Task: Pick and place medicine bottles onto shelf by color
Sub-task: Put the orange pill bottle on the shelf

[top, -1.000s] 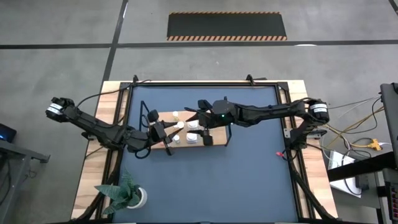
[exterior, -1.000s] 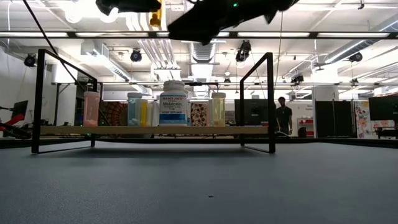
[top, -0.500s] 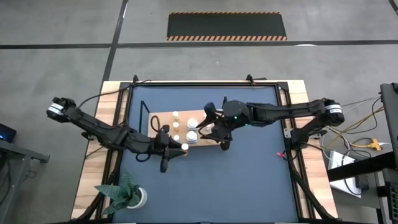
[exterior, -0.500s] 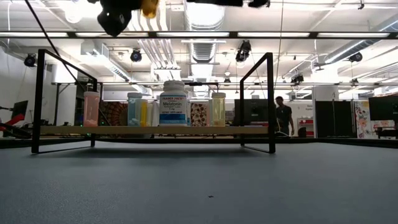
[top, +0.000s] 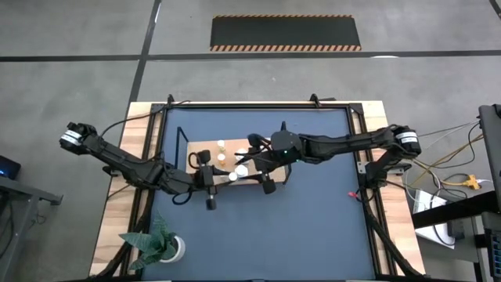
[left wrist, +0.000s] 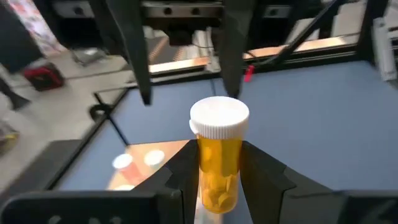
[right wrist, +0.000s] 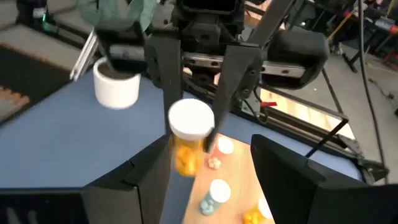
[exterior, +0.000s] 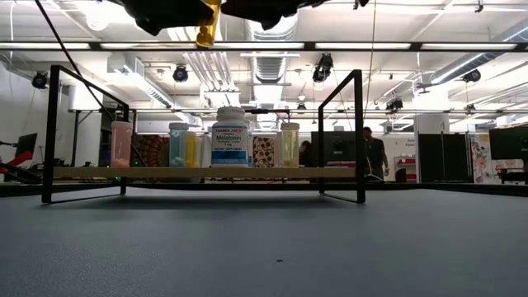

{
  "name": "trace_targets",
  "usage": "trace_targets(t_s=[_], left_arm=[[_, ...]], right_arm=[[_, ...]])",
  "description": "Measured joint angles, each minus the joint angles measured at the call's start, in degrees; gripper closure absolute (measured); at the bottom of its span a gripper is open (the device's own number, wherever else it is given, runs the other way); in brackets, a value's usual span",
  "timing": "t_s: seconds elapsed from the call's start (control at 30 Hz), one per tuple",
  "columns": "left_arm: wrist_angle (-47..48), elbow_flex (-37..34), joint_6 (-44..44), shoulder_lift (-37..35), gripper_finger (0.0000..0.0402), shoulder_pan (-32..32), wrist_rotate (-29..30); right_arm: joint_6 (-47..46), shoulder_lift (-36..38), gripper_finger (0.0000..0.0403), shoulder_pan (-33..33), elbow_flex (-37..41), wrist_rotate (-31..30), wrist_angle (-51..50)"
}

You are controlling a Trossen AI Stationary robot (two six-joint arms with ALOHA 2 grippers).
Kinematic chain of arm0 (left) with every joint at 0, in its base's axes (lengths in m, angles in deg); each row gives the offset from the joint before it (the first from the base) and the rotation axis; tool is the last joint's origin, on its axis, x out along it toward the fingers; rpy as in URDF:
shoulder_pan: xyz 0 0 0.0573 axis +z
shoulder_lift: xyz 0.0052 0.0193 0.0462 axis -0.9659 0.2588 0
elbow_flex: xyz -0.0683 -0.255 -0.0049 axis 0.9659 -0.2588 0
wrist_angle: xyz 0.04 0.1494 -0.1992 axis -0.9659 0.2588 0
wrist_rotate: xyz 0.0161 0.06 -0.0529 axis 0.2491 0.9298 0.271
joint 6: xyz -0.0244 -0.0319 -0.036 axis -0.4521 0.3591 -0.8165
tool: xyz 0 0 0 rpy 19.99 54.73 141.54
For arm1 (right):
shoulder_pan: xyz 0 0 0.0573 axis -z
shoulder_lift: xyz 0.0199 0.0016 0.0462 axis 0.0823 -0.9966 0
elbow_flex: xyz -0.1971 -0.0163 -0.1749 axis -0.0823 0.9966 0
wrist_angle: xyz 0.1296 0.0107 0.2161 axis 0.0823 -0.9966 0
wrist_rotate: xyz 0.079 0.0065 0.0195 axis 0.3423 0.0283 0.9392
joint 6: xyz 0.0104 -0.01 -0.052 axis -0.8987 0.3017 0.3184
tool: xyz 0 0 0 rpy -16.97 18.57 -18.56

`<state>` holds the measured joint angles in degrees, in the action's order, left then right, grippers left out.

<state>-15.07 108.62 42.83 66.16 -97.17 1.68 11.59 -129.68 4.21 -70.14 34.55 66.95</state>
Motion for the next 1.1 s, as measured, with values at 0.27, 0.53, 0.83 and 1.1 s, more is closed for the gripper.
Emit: trace_targets(t_s=[0.27,0.53,0.83,1.1], left_arm=[[-0.3,0.0,3.0,-0.1,0.0318,0.0,4.5],[-0.4,0.0,2.7,-0.3,0.0318,0.0,6.1],[-0.3,0.0,2.6,-0.3,0.0318,0.0,6.3],[-0.3,0.0,2.6,-0.3,0.0318,0.0,6.7]], right_arm=[[-3.3,-2.0,0.0193,0.0,0.0,-2.4,5.0],[-2.8,-3.5,0.0193,0.0,0.0,-3.6,7.0],[-2.8,-3.5,0.0199,0.0,0.0,-3.6,7.7],[-2.8,-3.7,0.0262,0.0,0.0,-3.6,7.7]])
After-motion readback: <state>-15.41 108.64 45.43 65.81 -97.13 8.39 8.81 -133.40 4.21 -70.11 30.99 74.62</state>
